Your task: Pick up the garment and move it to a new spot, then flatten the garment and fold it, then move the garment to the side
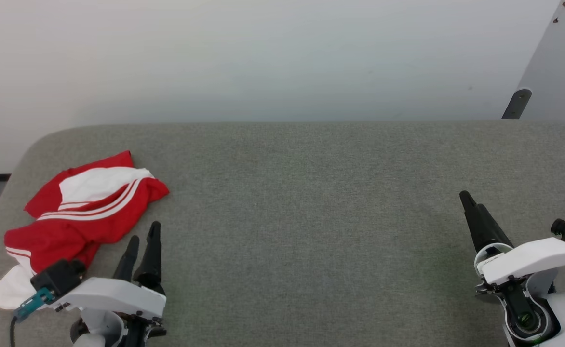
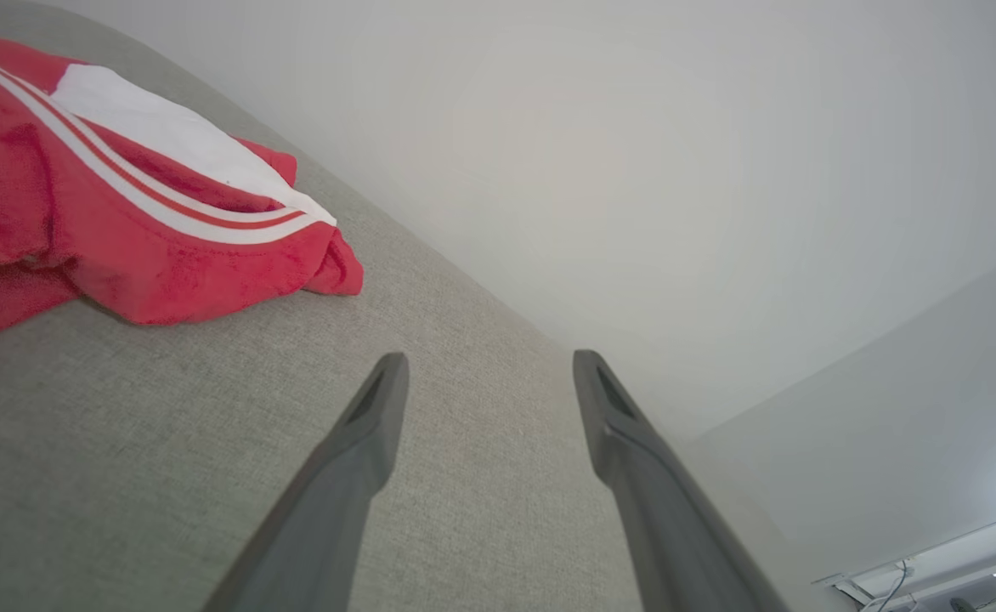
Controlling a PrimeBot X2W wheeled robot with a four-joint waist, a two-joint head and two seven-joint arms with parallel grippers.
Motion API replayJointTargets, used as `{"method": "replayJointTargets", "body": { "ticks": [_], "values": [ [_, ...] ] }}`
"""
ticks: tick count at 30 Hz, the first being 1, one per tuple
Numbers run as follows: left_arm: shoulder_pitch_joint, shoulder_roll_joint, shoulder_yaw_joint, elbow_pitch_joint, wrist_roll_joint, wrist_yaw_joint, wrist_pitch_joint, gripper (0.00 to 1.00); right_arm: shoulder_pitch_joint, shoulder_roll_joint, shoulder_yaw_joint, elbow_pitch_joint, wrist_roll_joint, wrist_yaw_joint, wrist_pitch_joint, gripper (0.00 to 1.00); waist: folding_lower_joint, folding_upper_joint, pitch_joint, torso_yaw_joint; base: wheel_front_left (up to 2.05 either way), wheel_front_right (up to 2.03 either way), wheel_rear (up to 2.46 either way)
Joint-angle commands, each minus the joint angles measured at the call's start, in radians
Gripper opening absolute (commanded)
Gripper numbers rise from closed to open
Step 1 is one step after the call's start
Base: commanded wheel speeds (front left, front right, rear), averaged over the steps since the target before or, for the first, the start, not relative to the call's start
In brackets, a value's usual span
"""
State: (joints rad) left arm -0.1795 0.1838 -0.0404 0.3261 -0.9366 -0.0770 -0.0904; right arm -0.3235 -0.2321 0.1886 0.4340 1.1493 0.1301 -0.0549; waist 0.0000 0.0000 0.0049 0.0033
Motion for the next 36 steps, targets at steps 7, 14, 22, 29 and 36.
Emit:
{"method": "replayJointTargets", "body": {
  "ticks": [7, 14, 22, 29, 36],
  "values": [
    [-0.027, 0.023, -0.016, -0.007, 0.135, 0.015, -0.027, 1.0, -0.062, -0.034, 0.039, 0.042, -0.125, 0.001, -0.039, 1.0, 0.0, 0.0, -0.001, -0.002, 0.0, 0.0, 0.0],
    [-0.031, 0.032, -0.027, -0.007, 0.24, 0.02, -0.047, 1.0, -0.087, -0.042, 0.04, 0.09, -0.239, 0.001, -0.068, 1.0, 0.0, 0.0, -0.002, -0.002, 0.0, 0.0, 0.0],
    [-0.023, 0.039, -0.028, -0.01, 0.343, 0.017, -0.068, 1.0, -0.102, -0.04, 0.025, 0.119, -0.367, 0.001, -0.097, 1.0, 0.0, 0.0, -0.007, -0.006, 0.0, 0.0, 0.0],
    [-0.015, 0.044, -0.031, -0.011, 0.431, 0.018, -0.086, 1.0, -0.108, -0.036, 0.008, 0.134, -0.461, 0.001, -0.116, 1.0, 0.0, 0.0, -0.01, -0.009, 0.0, 0.0, 0.0],
    [-0.013, 0.045, -0.034, 0.001, 0.508, 0.018, -0.101, 1.0, -0.113, -0.038, -0.003, 0.148, -0.552, 0.001, -0.133, 1.0, 0.0, 0.0, -0.011, -0.01, 0.0, 0.0, 0.0]
  ]
}}
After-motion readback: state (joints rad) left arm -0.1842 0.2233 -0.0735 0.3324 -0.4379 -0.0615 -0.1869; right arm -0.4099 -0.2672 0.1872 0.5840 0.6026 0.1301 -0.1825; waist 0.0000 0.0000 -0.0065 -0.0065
